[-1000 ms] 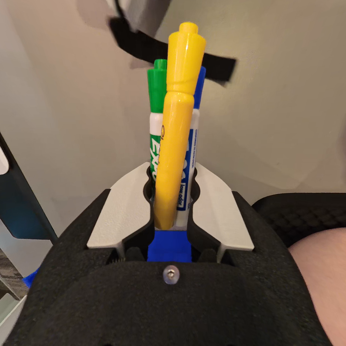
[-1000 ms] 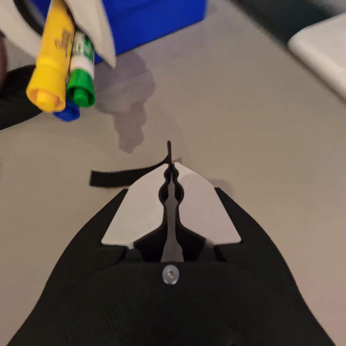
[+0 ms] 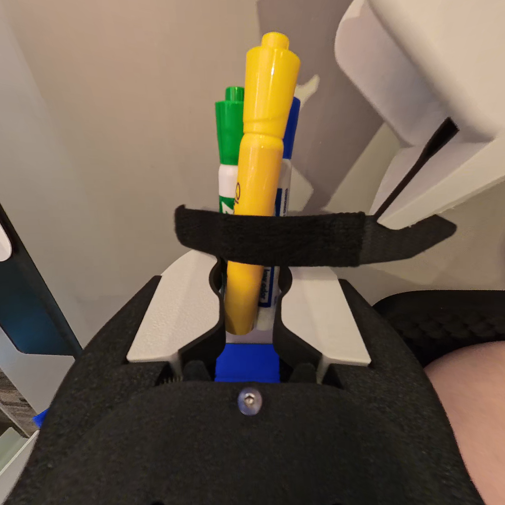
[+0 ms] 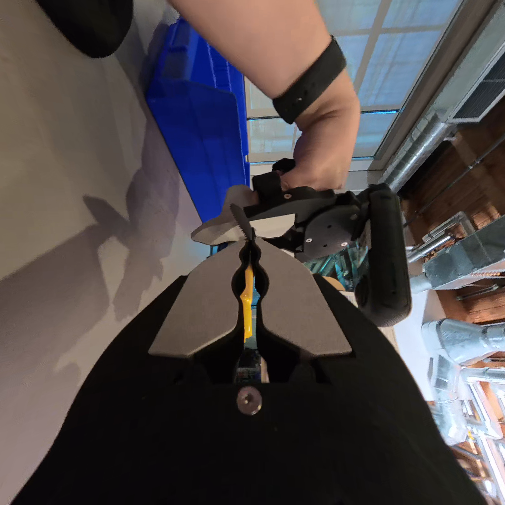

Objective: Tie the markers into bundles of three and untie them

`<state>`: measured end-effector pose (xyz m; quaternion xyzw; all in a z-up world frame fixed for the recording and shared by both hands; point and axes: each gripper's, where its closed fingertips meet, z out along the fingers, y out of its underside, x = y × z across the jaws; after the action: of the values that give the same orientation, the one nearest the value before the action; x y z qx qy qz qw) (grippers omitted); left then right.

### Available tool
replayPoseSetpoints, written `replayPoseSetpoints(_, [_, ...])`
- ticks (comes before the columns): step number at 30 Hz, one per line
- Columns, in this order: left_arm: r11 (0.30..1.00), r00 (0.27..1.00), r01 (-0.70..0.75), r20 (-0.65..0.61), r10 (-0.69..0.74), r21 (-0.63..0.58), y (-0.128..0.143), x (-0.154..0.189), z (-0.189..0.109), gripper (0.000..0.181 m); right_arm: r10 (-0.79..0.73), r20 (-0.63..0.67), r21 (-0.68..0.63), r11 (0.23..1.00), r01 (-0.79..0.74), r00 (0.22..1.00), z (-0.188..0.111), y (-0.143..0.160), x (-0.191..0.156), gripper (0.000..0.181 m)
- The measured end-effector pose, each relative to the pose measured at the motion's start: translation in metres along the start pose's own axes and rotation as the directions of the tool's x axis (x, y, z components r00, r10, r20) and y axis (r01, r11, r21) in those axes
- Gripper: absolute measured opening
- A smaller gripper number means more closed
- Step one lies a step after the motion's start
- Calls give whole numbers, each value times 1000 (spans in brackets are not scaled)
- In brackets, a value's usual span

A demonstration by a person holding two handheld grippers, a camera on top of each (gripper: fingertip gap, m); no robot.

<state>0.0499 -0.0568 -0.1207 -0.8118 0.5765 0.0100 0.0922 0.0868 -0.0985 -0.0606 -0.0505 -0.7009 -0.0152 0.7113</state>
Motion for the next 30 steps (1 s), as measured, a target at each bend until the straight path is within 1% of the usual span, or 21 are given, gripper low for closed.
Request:
replayPoseSetpoints(4, [1000,1000,0,-1,0,1,0,1,-1,38,-84,5,-7,996,84,996,0,1,-9,2])
replayPoseSetpoints(8, [1000,1000,-6,-6,6,-1,-1,3,-1,38,-46,3,-3,999,46,999,0,0,-6,3])
replayPoseSetpoints(12, [1000,1000,-7,2,7,-2,-2,2,-2,38,-28,30,3,1000,28,999,1,0,-9,7])
replayPoseSetpoints(15, [1000,1000,-10,2,10,7,-3,3,-3,38,-21,35,-5,1000,21,999,2,0,-9,16])
replayPoseSetpoints(23, [1000,1000,-16,22,16,9,-4,3,-7,38,31,89,-3,1000,-30,996,2,-2,-12,17])
replayPoseSetpoints(25, [1000,1000,-16,13,16,19,-5,5,-8,38,42,84,20,999,-44,996,-1,-6,-9,17])
replayPoseSetpoints(27, [1000,1000,-9,16,9,12,-1,4,-9,38,110,54,65,991,-114,992,-12,-10,4,13])
replayPoseSetpoints(29, [1000,1000,9,20,-9,9,4,2,-11,38,278,7,125,953,-277,960,-30,-4,26,9])
replayPoseSetpoints(30, [1000,1000,20,22,-20,12,7,1,-12,38,384,-14,140,915,-378,923,-38,7,36,8])
